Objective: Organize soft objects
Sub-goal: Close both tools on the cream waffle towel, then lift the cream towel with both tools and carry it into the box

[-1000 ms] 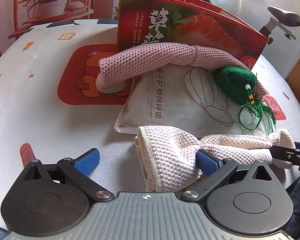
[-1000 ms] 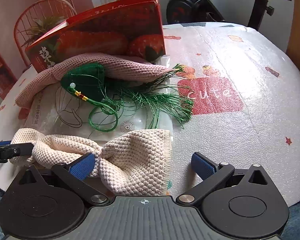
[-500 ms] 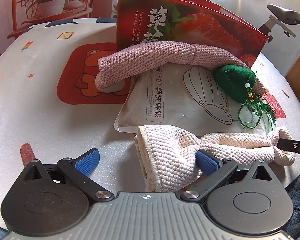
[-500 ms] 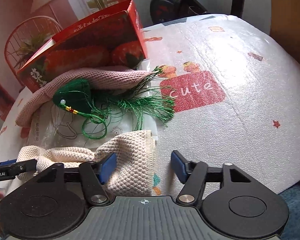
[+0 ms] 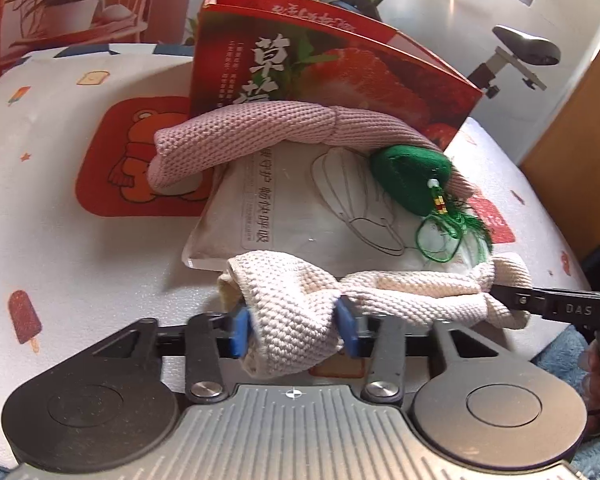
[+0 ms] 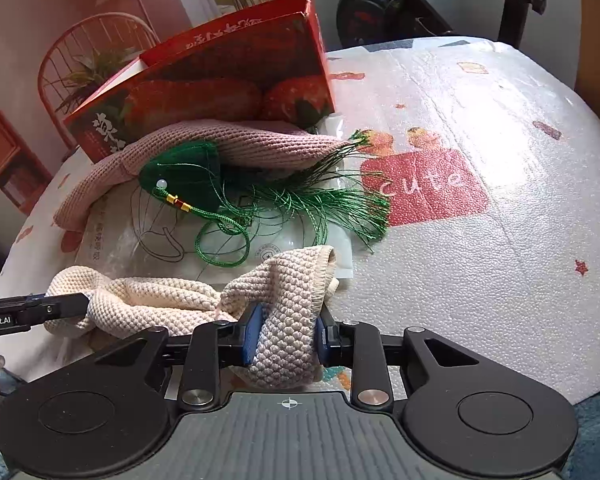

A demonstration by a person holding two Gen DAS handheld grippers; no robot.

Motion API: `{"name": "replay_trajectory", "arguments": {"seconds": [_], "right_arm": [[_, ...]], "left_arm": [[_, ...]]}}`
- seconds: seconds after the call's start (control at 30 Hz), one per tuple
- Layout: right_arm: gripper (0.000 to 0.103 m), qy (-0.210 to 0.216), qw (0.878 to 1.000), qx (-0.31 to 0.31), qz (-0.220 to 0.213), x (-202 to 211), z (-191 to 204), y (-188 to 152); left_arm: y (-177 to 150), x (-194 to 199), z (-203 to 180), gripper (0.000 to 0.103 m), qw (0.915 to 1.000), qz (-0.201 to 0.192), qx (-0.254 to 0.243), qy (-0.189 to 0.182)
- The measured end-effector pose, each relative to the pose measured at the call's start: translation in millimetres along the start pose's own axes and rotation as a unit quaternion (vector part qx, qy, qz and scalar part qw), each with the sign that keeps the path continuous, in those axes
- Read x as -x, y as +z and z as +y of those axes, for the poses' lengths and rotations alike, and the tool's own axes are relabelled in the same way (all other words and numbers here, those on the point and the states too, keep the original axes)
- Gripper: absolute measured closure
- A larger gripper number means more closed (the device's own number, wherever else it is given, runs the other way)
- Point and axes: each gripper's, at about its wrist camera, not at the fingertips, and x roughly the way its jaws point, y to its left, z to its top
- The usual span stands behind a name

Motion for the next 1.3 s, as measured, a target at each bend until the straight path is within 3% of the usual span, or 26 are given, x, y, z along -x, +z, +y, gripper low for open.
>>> {"name": "replay_trajectory", "arguments": {"seconds": [0.13,0.33,0.47,0.77,1.07,1.3], "right_arm": [[0.084,-0.001,0.999,0.036,-0.019,7.6,12.2,1.2],[0.087,0.026,0.993,0.094,-0.063,23.7,32.4,3.3],[0.087,0.026,0.992,0.100,-0.075,28.4,34.7,6.3],[0.087,0.024,0.987,0.116,-0.111,43.3,39.2,19.4],[0.087,0.048,0.975,0.130,-0.173,57.6,54.3,100.9],[0.087,0.035,0.965,0.145,-0.215,35.0,58.0,182.0]], "left_arm": [[-0.4,1.9,2.6,0.072,0.9999,-0.009,0.008,-0.006],[2.7,19.9,-5.9,0.076,0.9981,-0.059,-0.017,-0.006],[3.9,30.0,-12.7,0.076,0.9955,-0.088,-0.035,-0.006],[16.2,44.2,-9.0,0.076,0.9922,-0.122,-0.023,-0.006],[81.8,70.5,-13.9,0.076,0.9803,-0.196,-0.028,-0.006],[149.4,54.0,-15.3,0.076,0.9760,-0.217,-0.017,0.008]]}}
